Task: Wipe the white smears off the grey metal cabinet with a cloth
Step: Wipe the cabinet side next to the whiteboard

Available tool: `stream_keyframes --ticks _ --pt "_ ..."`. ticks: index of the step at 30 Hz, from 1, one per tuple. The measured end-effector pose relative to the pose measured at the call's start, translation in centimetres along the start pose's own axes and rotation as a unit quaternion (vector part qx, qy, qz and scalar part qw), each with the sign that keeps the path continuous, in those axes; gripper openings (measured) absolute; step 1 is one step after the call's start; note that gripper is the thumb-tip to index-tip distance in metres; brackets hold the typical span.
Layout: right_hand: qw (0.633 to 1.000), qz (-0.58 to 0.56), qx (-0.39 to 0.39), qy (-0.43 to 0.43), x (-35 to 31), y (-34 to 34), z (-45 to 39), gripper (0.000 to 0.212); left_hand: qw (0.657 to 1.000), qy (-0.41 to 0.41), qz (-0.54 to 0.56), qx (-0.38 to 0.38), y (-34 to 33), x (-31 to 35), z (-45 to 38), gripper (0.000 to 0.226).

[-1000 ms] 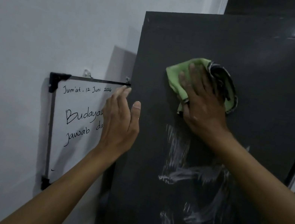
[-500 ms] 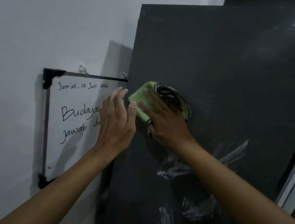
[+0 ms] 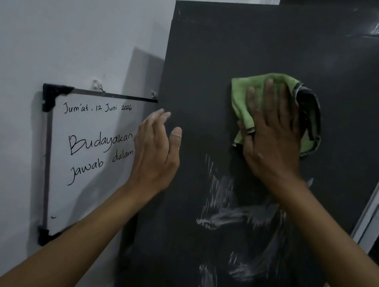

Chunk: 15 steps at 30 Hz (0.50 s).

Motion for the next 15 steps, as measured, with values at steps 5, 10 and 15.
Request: stream_keyframes --ticks 5,10,15 --pt "0.999 0.010 -0.011 0.036 -2.8 -1.8 0.3 0.077 1.000 0.010 -0.013 0.003 0.4 -2.1 1.0 0.050" --pt "0.989 -0.077 -0.069 0.102 -7.5 -4.6 3.9 0.084 0.999 0.033 -0.020 0.003 0.7 -3.9 1.9 0.052" --pt "0.954 -0.116 -0.182 0.206 -12.7 -7.3 10.1 0.074 0.997 0.061 -0.040 -0.010 1.1 -5.9 3.9 0.054"
Point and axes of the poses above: each hand's wrist, its own z-axis away from the middle knuckle, its own y-axis out of the back of the hand, x = y × z, the point moved 10 cm from there along -z, towards the middle knuckle, and after that the axes turned 11 degrees about x, right-handed, at the moved point
